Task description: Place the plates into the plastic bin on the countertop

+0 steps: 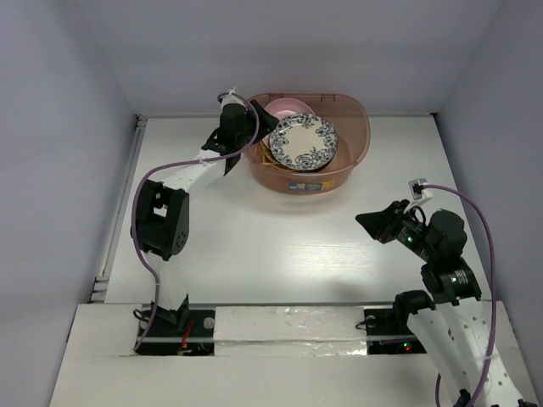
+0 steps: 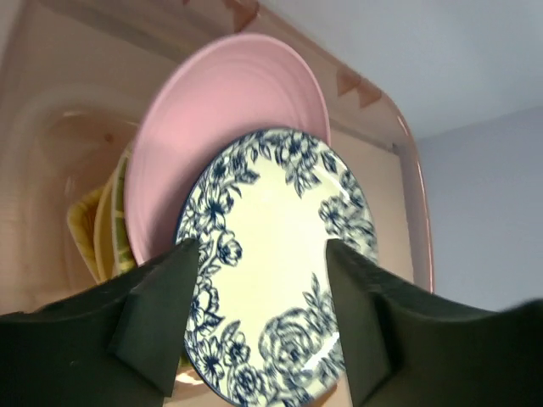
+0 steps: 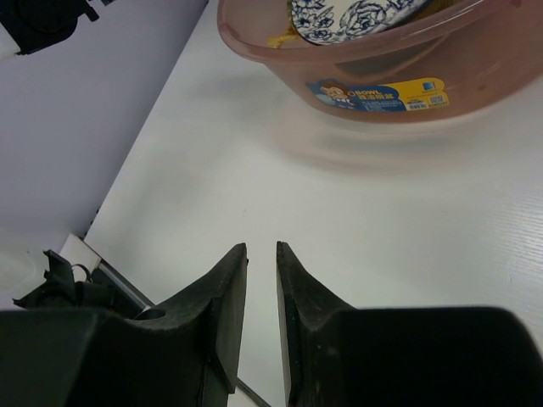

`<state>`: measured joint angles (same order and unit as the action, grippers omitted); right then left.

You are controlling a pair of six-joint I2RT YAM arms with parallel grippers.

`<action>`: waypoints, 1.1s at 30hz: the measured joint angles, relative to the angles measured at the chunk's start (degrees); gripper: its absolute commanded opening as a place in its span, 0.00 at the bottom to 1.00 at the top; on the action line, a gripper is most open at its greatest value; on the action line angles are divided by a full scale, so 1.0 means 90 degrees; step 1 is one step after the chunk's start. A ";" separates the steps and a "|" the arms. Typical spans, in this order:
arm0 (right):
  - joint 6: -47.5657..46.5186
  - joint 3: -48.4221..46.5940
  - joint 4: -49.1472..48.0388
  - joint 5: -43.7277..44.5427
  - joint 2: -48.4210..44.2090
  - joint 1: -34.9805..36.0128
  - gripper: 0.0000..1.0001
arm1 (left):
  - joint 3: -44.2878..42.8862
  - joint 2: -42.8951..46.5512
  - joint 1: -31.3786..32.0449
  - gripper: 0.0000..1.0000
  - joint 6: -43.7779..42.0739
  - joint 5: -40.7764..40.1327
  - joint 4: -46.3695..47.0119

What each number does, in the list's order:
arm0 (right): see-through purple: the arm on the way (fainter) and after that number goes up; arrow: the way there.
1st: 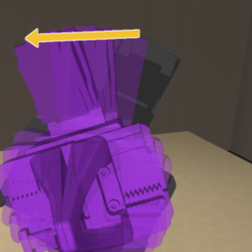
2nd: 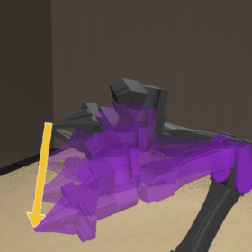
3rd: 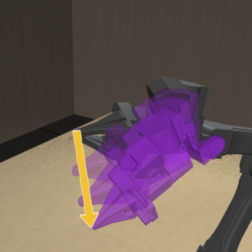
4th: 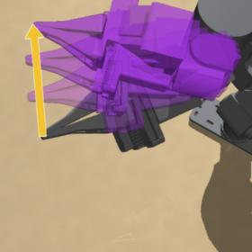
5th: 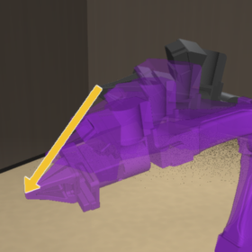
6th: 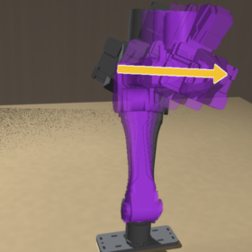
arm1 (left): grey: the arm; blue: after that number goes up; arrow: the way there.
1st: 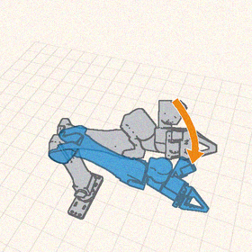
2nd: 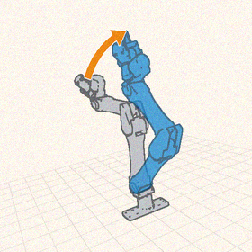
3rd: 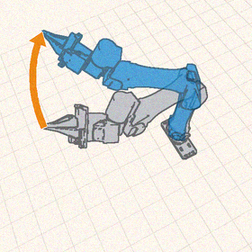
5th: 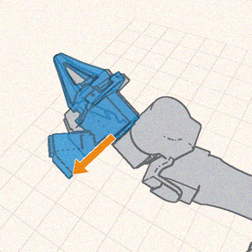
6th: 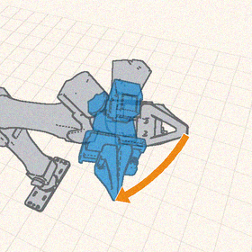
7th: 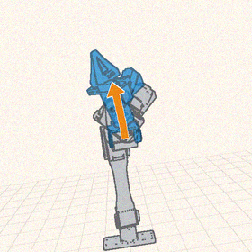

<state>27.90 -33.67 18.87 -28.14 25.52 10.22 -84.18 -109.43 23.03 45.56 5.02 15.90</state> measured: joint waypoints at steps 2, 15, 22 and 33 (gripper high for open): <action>0.0000 0.0000 0.0000 0.0036 0.0000 0.0000 0.27 | -0.0010 0.0049 -0.0015 0.70 -0.0131 -0.0146 0.0049; 0.0131 -0.0002 -0.0015 0.0306 -0.0002 0.0000 0.45 | 0.0539 0.2191 0.0075 0.94 -0.1086 -0.0860 0.0134; 0.0289 -0.0240 -0.0015 0.0585 -0.0172 0.0000 0.61 | 0.2540 0.4770 0.0306 0.99 -0.1197 -0.0583 0.0845; 0.0406 -0.0627 -0.0182 0.1355 -0.0976 0.0000 0.70 | 0.4262 0.7975 0.0318 0.99 -0.1430 -0.0797 -0.0673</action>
<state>31.55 -39.31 17.23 -15.94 16.73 10.22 -45.82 -37.65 25.89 32.69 -2.15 9.85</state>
